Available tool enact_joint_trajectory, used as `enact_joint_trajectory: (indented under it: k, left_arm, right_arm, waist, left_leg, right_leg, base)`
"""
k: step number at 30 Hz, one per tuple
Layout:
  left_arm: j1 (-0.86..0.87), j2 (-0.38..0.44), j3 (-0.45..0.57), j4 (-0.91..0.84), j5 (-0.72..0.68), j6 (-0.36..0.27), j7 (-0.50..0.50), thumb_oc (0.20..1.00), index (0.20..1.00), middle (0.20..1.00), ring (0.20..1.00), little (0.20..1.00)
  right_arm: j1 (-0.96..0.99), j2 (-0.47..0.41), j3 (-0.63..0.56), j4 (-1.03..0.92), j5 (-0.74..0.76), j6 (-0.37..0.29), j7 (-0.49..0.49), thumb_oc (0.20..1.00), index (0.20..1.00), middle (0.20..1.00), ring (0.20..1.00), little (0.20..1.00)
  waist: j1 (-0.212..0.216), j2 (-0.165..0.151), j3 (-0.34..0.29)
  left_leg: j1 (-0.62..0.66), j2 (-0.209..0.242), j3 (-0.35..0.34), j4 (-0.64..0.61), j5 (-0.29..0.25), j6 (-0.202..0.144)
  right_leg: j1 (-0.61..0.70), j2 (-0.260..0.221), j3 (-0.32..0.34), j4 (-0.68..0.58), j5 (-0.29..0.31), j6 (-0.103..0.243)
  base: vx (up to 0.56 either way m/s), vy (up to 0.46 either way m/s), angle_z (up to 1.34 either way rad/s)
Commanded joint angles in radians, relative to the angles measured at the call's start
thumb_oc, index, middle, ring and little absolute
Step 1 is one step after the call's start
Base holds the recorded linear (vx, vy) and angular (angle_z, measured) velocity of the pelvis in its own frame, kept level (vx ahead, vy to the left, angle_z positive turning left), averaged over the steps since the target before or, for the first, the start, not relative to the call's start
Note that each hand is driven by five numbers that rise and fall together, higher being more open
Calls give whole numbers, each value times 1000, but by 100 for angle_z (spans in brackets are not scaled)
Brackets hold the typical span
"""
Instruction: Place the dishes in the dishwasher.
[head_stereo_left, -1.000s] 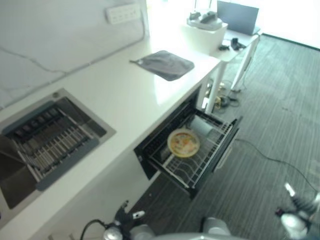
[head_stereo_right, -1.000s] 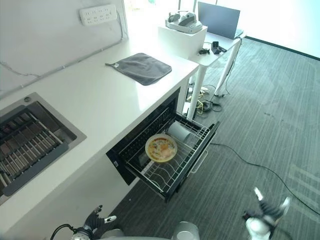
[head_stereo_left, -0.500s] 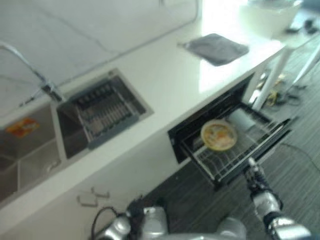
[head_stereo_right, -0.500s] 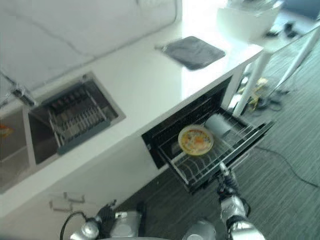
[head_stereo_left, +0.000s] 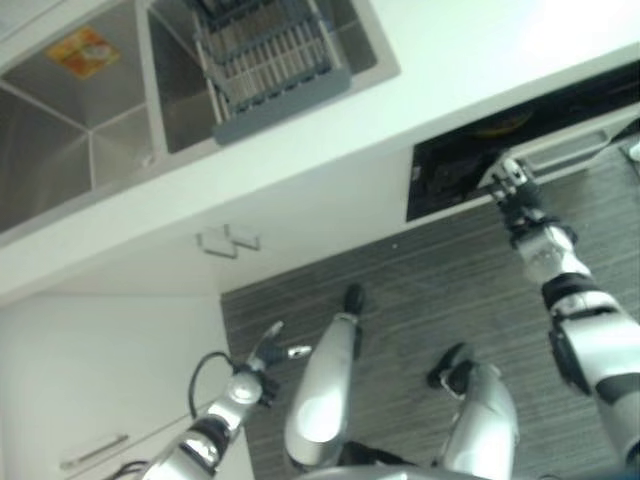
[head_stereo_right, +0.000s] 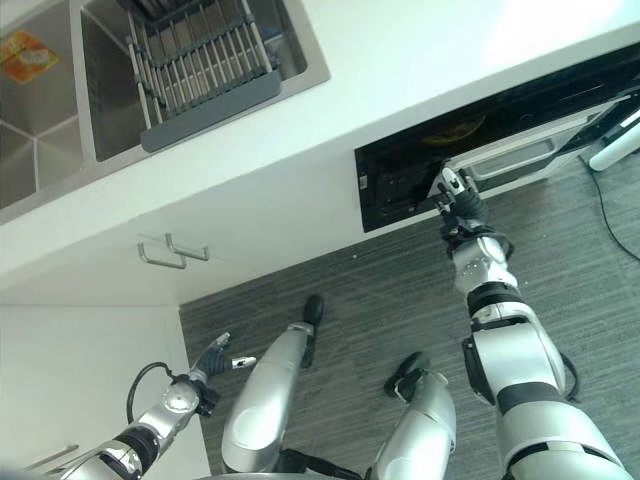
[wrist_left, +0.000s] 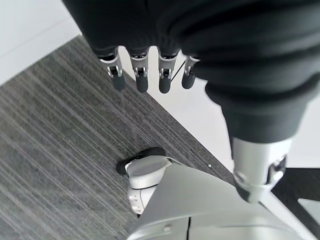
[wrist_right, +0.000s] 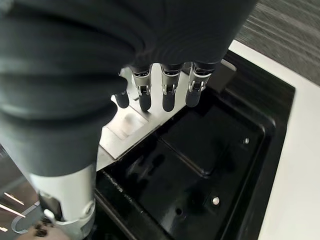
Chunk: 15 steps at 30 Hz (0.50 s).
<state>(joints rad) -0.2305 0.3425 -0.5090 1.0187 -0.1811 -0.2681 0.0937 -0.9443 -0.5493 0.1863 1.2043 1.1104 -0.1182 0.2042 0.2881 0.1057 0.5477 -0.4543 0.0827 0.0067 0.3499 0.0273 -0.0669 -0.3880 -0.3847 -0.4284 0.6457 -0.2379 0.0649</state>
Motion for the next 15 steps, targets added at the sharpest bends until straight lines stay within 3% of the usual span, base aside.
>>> enact_joint_trajectory:
  k: [1, 8, 15]
  left_arm:
    - [3, 97, 0, -58, 7, -42, -15, 1000, 1000, 1000, 1000, 1000]
    - [17, 160, 10, -85, -9, -42, -21, 1000, 1000, 1000, 1000, 1000]
    - [46, 201, 51, -115, -99, -33, -69, 1000, 1000, 1000, 1000, 1000]
  right_arm:
    - [-167, 9, 39, -81, 7, -61, 79, 1000, 1000, 1000, 1000, 1000]
    - [-285, -26, 97, -112, -9, -110, 53, 1000, 1000, 1000, 1000, 1000]
    - [-371, -55, 130, -114, -10, -80, 21, 1000, 1000, 1000, 1000, 1000]
  waist:
    - [58, -33, -28]
    - [94, -79, -28]
    - [118, -126, -28]
  left_leg:
    - [4, -4, 4, -82, 53, 26]
    - [-21, -8, -2, -92, 43, 31]
    - [-35, 7, 3, -131, 53, 19]
  right_leg:
    - [91, 42, -4, -67, 91, 22]
    - [126, 64, -23, -187, 152, 45]
    - [169, 94, -44, -319, 206, 69]
  base:
    - [121, 34, 37]
    - [104, 33, 11]
    - [31, -20, -2]
